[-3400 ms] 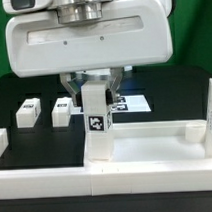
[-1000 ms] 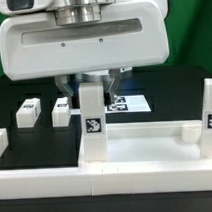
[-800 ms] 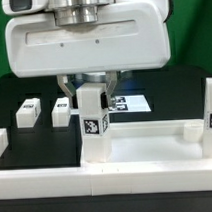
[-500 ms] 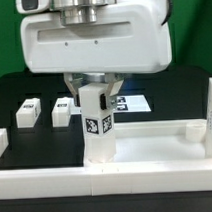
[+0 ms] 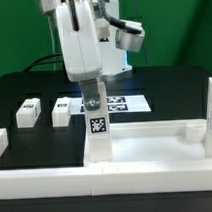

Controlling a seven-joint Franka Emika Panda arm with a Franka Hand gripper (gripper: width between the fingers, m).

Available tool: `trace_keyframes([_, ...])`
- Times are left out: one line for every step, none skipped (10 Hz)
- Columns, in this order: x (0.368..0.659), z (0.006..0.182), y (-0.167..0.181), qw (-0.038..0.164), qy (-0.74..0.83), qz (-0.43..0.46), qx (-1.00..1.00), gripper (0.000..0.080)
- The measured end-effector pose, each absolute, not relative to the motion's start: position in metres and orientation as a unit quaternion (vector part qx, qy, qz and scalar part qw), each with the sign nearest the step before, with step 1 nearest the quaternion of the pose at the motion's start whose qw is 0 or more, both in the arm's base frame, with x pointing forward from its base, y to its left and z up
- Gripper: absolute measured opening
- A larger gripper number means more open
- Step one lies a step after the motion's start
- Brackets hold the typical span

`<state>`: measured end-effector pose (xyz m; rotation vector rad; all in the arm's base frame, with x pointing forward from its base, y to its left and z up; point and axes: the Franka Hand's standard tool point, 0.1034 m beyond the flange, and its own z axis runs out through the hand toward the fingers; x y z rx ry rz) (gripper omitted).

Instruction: Assemble desk

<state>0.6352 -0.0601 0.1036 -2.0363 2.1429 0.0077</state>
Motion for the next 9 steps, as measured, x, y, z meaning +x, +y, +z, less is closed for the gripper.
trace_keyframes([0.6368, 0.1032, -0.0559, 0.092, 0.755, 0.013, -0.649, 0.0295])
trace_keyframes([0.6372, 0.1034, -0.0548, 0.091, 0.77, 0.017, -0.631, 0.0295])
trace_keyframes([0.6372, 0.1033, -0.0552, 0.091, 0.767, 0.016, -0.635, 0.037])
trace_keyframes([0.636, 0.1028, -0.0555, 0.088, 0.732, 0.011, -0.676, 0.037])
trace_keyframes([0.6343, 0.1023, -0.055, 0.08, 0.661, 0.003, -0.746, 0.0506])
trace_keyframes([0.6357, 0.1048, -0.0535, 0.082, 0.6, -0.004, -0.796, 0.0619])
trace_keyframes([0.6351, 0.1064, -0.0505, 0.083, 0.502, -0.01, -0.861, 0.064])
trace_keyframes([0.6317, 0.104, -0.052, 0.083, 0.463, -0.016, -0.883, 0.064])
trace_keyframes([0.6307, 0.1031, -0.0531, 0.08, 0.433, -0.018, -0.898, 0.0648])
